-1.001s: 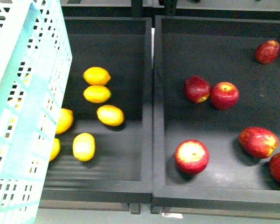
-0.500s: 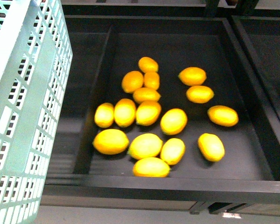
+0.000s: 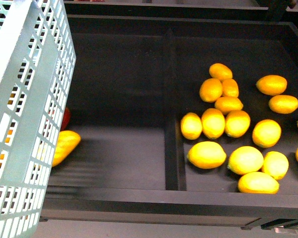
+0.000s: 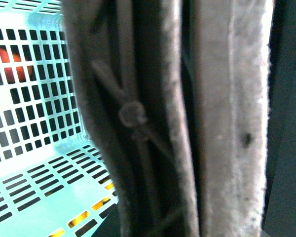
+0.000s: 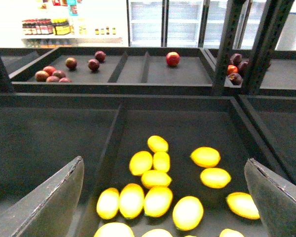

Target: Pick lemon and mango into basket

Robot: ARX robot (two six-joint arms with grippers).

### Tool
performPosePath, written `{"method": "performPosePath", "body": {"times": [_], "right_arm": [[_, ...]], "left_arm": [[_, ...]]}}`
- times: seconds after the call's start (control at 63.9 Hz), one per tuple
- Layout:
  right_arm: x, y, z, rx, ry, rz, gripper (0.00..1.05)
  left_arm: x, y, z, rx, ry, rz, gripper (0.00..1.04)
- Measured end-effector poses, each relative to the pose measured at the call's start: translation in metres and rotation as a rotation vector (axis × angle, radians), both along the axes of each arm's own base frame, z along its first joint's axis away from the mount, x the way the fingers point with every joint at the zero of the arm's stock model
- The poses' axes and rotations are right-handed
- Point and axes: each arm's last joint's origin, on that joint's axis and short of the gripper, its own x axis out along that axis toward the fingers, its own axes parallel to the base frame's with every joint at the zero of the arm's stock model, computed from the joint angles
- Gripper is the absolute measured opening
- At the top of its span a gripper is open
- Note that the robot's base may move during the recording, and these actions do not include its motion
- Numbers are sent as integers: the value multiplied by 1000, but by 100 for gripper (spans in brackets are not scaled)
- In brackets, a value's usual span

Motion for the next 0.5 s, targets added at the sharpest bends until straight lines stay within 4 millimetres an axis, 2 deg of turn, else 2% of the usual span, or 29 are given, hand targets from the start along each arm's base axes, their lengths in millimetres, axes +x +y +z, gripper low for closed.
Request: {"method": "performPosePath", "body": {"times": [0.125,0.266,0.36,0.5], "right_arm": [[0,0,0,0,0,-2,96],[0,0,0,0,0,-6,96],[0,0,0,0,0,-6,96],[0,0,0,0,0,-7,96]], "left_arm": [[-1,1,1,32,1,2,15],[9,-6,-2,212,80,-182,15],[24,-11,-1,315,87,-244,15],[65,-35,14,426,69,-353,15]]}}
